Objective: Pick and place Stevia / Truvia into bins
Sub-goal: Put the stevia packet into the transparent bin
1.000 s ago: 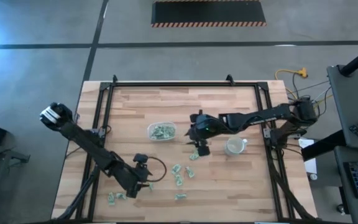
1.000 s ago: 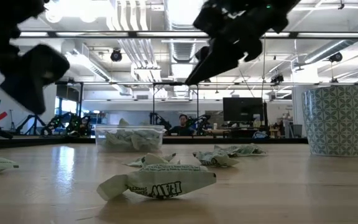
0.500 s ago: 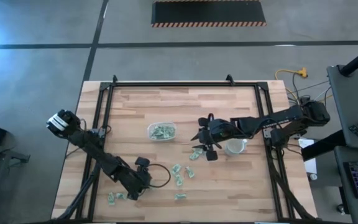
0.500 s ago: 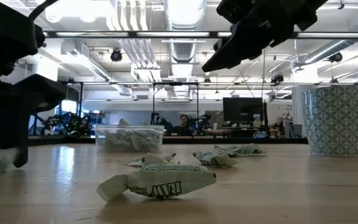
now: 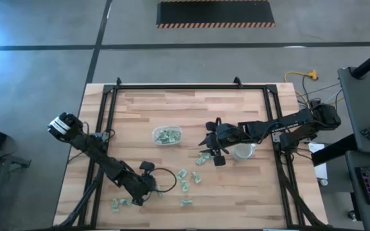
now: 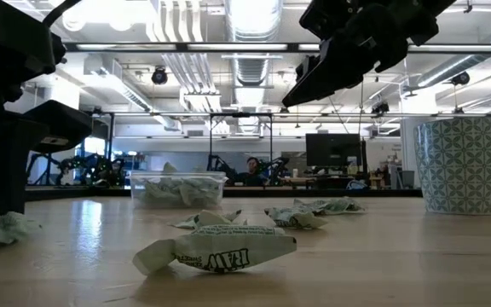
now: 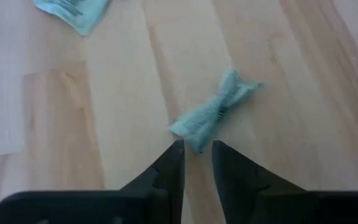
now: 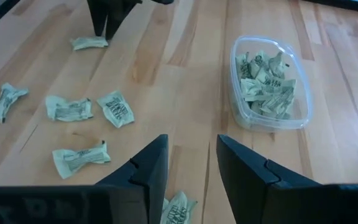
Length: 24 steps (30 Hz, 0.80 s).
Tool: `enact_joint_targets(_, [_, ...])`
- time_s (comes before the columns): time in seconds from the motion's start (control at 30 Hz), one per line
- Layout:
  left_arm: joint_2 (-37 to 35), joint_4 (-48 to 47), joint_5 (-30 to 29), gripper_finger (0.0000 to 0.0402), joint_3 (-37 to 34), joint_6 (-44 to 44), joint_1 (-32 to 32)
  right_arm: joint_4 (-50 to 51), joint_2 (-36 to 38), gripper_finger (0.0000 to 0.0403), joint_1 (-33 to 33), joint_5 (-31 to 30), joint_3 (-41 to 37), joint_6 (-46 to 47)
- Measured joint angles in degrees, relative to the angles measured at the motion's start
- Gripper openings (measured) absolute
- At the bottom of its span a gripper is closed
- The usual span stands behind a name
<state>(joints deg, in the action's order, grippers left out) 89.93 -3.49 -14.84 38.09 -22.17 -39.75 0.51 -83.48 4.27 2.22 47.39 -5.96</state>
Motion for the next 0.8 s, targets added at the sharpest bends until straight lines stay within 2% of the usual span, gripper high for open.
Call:
enact_joint_targets(0.27, [0.0,0.0,-2.5,0.0071,0.0,0.3,0.0,0.0,0.0,0.0127,0.1,0.0,-0.3,1.0])
enact_joint_targets(0.6, [0.0,0.2,-3.5,0.015,0.0,0.6,0.0,0.0,0.0,0.0127,0.1,0.0,-0.9,1.3])
enact_joint_targets(0.8, [-0.1,2.6,-3.4,0.0163,-0.3,3.4,0.0,0.0,0.0,0.0127,0.1,-0.5,-0.9,1.5])
